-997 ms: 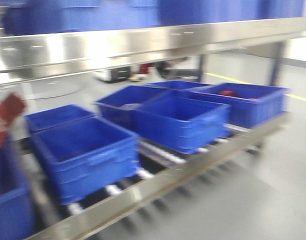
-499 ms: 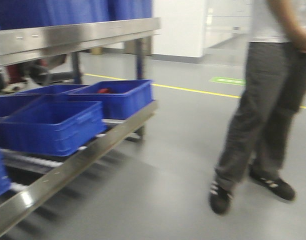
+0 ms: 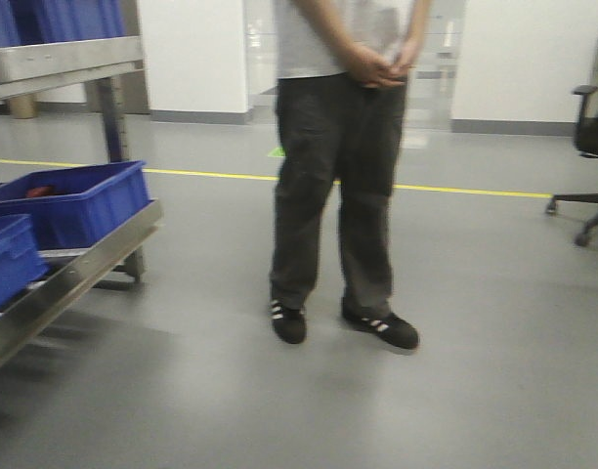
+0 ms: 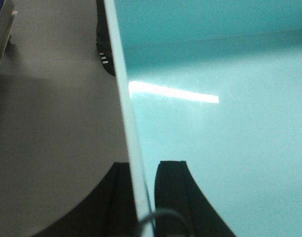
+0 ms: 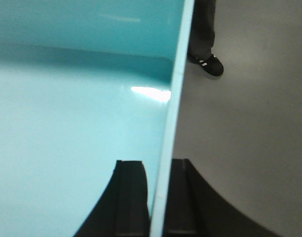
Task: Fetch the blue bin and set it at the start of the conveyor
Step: 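Hold the bin with both grippers while the base turns away from the rack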
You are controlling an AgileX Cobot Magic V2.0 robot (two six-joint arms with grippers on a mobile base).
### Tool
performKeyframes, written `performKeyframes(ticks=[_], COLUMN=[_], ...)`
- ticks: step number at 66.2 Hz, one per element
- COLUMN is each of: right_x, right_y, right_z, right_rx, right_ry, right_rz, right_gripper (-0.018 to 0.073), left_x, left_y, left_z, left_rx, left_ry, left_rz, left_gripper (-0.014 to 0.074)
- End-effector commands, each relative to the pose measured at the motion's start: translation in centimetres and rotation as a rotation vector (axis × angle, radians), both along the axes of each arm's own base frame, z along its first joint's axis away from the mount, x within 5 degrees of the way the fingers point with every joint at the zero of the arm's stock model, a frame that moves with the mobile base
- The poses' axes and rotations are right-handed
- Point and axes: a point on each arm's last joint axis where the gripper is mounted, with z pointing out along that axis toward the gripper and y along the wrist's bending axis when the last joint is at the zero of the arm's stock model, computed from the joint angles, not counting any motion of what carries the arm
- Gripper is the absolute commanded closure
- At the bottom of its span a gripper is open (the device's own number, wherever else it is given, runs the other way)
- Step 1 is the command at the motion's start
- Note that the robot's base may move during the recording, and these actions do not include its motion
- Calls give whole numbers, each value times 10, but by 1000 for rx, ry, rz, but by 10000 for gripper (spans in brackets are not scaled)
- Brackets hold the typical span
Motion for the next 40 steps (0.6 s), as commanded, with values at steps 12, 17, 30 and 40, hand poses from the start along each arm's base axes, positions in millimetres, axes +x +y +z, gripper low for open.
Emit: performKeyframes(ticks=[12, 17, 30, 40], right_x=[-1, -1, -1, -1], right_y=[-3, -3, -3, -3], right_z=[6, 6, 6, 6], right_rx=[-30, -30, -30, -30], right_ry=[-47, -47, -47, -47], right_rz=[-4, -4, -4, -4], right_gripper=[712, 712, 712, 712], left_x=[-7, -7, -7, -7], left_y=[2, 2, 2, 2], left_z=[13, 13, 13, 13], left_rx=[-14, -14, -14, -14], left_ry=[-65, -65, -65, -65], left_rz=[-18, -18, -18, -18], left_gripper=[708, 708, 708, 708])
